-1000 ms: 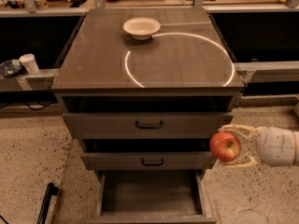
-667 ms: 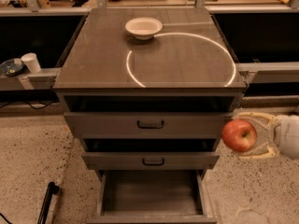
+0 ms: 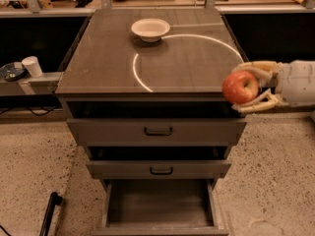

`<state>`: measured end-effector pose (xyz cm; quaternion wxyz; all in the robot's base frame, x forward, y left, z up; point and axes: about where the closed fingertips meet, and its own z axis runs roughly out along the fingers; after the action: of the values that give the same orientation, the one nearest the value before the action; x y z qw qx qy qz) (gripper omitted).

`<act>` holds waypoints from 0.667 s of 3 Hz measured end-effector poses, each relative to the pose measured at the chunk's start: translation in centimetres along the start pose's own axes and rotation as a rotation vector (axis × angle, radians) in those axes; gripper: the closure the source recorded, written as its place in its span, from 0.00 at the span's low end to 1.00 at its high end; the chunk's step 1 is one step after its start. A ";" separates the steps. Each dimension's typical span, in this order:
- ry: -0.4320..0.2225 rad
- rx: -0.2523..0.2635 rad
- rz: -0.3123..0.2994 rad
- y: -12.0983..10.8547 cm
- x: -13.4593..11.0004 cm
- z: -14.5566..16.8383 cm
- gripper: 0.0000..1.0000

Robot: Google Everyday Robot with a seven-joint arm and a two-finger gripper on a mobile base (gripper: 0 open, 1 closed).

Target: Pick apple from bottom drawer and place on counter

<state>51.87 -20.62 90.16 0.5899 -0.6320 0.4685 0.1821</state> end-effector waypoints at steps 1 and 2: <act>-0.009 -0.006 -0.052 -1.7 -1.1 3.4 1.00; -0.009 -0.007 -0.052 -1.7 -1.1 3.4 1.00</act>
Offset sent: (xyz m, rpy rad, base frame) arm 0.0172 0.0290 0.0110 -0.0111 -0.0428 0.0198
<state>53.76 -17.33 91.20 0.5945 -0.6451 0.4486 0.1711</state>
